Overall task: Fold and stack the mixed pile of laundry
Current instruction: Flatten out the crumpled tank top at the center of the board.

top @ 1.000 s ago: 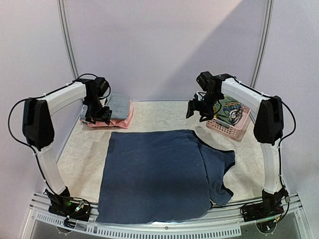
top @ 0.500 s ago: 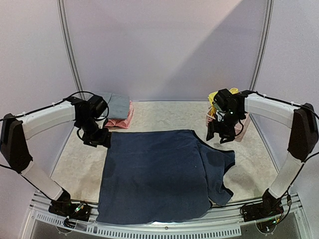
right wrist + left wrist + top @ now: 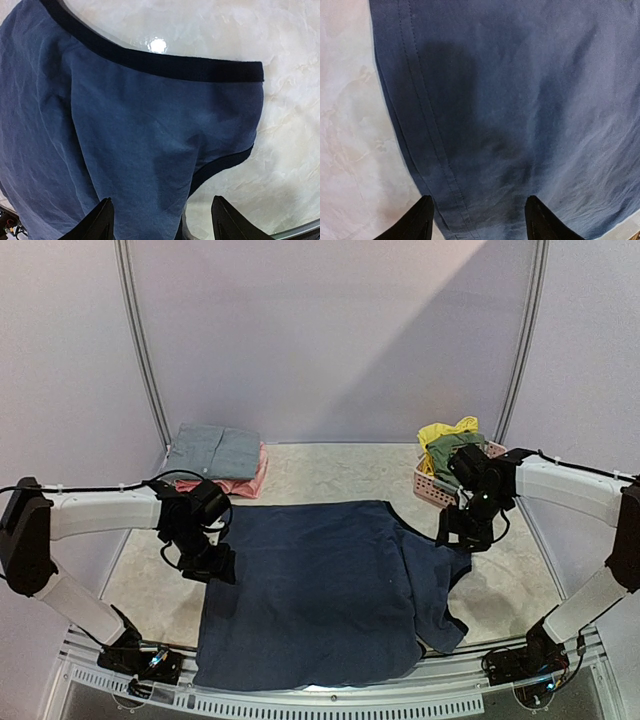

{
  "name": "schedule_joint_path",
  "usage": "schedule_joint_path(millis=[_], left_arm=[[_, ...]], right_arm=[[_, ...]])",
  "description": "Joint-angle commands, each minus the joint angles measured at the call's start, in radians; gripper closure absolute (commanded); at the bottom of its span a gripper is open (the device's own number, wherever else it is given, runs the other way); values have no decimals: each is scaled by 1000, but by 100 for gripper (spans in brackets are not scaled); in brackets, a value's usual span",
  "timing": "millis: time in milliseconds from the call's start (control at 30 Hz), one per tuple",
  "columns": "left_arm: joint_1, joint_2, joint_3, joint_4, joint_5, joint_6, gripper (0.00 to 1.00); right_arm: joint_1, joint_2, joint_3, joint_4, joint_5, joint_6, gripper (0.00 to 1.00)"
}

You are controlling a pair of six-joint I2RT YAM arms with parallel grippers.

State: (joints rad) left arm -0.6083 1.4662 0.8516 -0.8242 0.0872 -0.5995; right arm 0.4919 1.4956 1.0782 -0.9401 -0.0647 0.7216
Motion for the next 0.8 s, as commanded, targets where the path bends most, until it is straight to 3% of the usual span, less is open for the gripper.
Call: schedule_joint_path(millis=[0, 433, 767], left_arm=[[-15, 20, -39, 95, 28, -43, 38], [-4, 138, -57, 149, -3, -8, 45], [86, 195, -54, 103, -75, 65, 46]], right_arm=[[6, -35, -13, 10, 36, 37, 33], [-8, -23, -16, -33, 60, 57, 32], [-19, 19, 6, -52, 89, 60, 32]])
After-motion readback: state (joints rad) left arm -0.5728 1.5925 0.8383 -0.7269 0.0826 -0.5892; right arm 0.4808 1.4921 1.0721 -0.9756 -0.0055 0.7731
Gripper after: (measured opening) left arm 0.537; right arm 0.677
